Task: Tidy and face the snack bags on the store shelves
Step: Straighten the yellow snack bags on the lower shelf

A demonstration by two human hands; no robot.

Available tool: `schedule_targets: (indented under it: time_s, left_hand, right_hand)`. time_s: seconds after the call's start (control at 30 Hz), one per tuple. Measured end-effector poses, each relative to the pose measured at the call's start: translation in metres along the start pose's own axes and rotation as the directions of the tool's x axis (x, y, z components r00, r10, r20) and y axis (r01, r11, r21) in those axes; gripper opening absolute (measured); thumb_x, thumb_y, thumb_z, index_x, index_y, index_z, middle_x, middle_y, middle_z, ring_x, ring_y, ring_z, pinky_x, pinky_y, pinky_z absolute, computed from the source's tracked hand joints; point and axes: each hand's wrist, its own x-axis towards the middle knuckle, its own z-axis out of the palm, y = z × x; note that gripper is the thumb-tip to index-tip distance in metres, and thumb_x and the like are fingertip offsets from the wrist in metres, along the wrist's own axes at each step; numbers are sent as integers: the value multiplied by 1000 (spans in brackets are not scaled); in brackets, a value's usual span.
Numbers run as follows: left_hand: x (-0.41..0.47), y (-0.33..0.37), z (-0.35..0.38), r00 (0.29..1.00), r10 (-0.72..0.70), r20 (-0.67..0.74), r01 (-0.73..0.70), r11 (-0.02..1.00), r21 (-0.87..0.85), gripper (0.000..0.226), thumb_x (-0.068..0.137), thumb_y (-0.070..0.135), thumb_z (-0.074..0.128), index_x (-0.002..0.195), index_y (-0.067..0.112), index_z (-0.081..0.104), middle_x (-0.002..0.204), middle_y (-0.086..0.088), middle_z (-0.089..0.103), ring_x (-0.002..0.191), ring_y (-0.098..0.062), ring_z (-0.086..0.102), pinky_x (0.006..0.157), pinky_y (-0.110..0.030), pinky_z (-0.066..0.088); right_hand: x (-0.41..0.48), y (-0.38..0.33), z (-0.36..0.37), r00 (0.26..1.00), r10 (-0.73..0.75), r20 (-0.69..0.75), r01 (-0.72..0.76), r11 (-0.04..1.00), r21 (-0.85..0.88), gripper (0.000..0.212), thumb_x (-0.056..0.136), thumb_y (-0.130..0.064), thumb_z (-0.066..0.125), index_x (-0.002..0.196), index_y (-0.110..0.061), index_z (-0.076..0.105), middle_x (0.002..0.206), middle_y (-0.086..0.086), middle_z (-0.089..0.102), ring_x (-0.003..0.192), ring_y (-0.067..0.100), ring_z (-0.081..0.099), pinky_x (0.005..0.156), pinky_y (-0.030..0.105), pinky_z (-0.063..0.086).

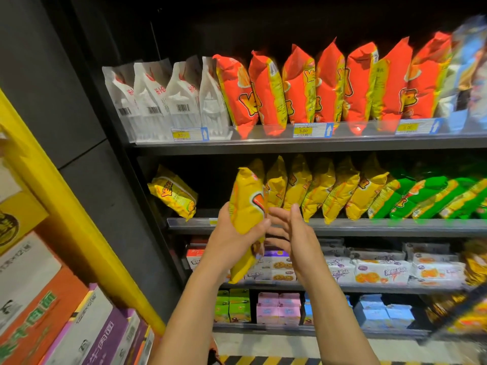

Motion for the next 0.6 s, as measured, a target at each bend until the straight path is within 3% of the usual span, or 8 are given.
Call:
schedule_targets:
  time_s: [0.1,0.2,0.23,0.33,0.43,0.6]
  left_hand:
    - [6,-8,-10,992,-104,-73,92,984,-154,67,82,44,88,137,36,51,121,6,73,106,-18,75,90,-48,64]
    - [10,-13,-21,985,-173,-21,159,939,-306,52,89,32,83,135,27,60,116,-5,79,99,-27,79,87,-52,64]
    - [9,-14,-23,984,-180,9,171,915,-365,46,91,28,80,134,24,62,114,-8,80,100,-29,79,86,-52,64]
    - [7,-15,-27,976,-194,94,215,845,-490,38,95,23,72,132,19,65,114,-14,79,102,-36,78,83,-51,65]
    - [9,-17,-28,971,-199,135,240,829,-505,35,96,25,70,130,19,66,116,-17,78,104,-37,77,88,-53,63]
    - [18,-28,-43,981,-158,117,191,905,-380,60,85,36,78,140,23,60,125,-7,77,114,-29,75,101,-55,57]
  right_hand:
    - [-2,-5,1,998,-59,-10,59,998,-18,51,103,-56,36,119,-24,71,116,-4,78,108,16,74,92,35,60]
    - [1,-3,2,992,-104,-70,99,993,-71,27,104,-42,53,117,-27,71,115,-7,78,106,14,72,89,32,60]
    - [1,-2,2,993,-102,-62,96,991,-95,28,99,-46,58,120,-30,68,118,-7,76,108,10,71,90,31,59]
    - [3,2,6,998,13,66,-8,997,-77,59,84,-59,62,137,-35,56,129,-9,69,114,7,68,92,29,59]
    - [3,2,14,979,59,195,-42,995,-87,47,90,-53,62,130,-29,63,120,-4,76,109,15,74,95,40,61]
    - [15,8,19,993,16,118,0,990,-138,46,86,-50,74,126,-29,66,115,-4,78,104,17,76,93,50,62]
